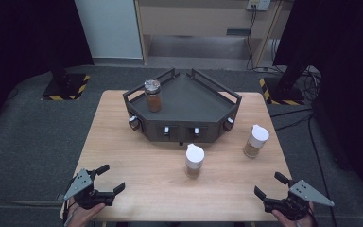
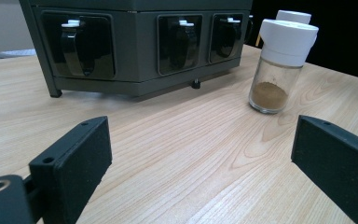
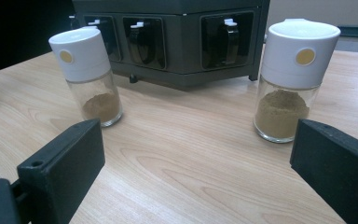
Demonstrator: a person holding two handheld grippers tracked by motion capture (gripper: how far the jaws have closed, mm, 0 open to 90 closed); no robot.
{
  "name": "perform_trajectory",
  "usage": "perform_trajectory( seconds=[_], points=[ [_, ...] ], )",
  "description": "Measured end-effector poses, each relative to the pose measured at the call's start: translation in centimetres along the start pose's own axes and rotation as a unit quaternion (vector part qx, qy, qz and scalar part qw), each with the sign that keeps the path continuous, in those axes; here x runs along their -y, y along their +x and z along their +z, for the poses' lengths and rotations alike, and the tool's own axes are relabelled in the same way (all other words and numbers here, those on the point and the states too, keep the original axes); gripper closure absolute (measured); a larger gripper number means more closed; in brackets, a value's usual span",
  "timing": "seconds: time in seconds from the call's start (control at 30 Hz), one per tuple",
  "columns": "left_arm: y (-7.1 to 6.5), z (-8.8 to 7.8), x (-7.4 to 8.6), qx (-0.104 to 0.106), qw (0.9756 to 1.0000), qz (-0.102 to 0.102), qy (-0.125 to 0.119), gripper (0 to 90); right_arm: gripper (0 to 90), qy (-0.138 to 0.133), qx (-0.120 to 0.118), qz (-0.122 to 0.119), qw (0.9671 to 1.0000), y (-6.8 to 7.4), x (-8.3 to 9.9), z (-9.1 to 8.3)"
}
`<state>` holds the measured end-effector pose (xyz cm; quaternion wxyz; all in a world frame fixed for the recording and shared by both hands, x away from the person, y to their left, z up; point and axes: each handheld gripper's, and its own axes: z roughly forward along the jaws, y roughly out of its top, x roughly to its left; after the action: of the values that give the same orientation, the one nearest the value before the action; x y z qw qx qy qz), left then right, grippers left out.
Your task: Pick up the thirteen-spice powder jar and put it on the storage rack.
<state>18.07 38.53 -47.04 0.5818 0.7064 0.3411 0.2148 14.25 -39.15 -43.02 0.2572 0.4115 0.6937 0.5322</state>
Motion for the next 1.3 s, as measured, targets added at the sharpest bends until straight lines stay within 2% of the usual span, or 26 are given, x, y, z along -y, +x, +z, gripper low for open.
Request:
perform_trajectory(
  seconds=[0.37,0.67,0.8,0.87,1.0,1.23,1.3],
  points=[
    [-0.1,0.2,-0.1,0.001,1.0,0.001,0.006,2.9,5.0,-0.002,0.004,0.005,1.0,0.0,-0.3,-0.2],
    [-0.1,0.2,-0.1,-0.004,0.9999,0.002,0.01,2.3,4.1,0.0,0.001,-0.012,0.9999,0.4,-1.8,-0.1],
    [-0.1,0.3,-0.1,-0.003,0.9999,-0.002,0.01,2.3,3.7,-0.001,-0.019,-0.007,0.9998,0.0,-2.7,0.4],
    [-0.1,0.3,-0.1,-0.003,0.9999,-0.001,0.011,2.3,5.5,0.01,-0.032,-0.005,0.9994,-0.2,-3.4,0.9],
    [0.0,0.2,-0.1,-0.003,0.9999,-0.002,0.011,2.4,3.7,0.02,-0.05,-0.01,0.9985,-0.2,-4.4,2.2],
    [0.0,0.3,-0.1,-0.002,0.9999,-0.002,0.012,2.5,3.5,0.021,-0.073,-0.023,0.9968,0.3,-5.8,3.9],
    [-0.1,0.4,-0.2,-0.002,0.9999,0.0,0.014,2.5,3.5,0.023,-0.089,-0.029,0.9953,0.5,-6.5,4.9]
  ],
)
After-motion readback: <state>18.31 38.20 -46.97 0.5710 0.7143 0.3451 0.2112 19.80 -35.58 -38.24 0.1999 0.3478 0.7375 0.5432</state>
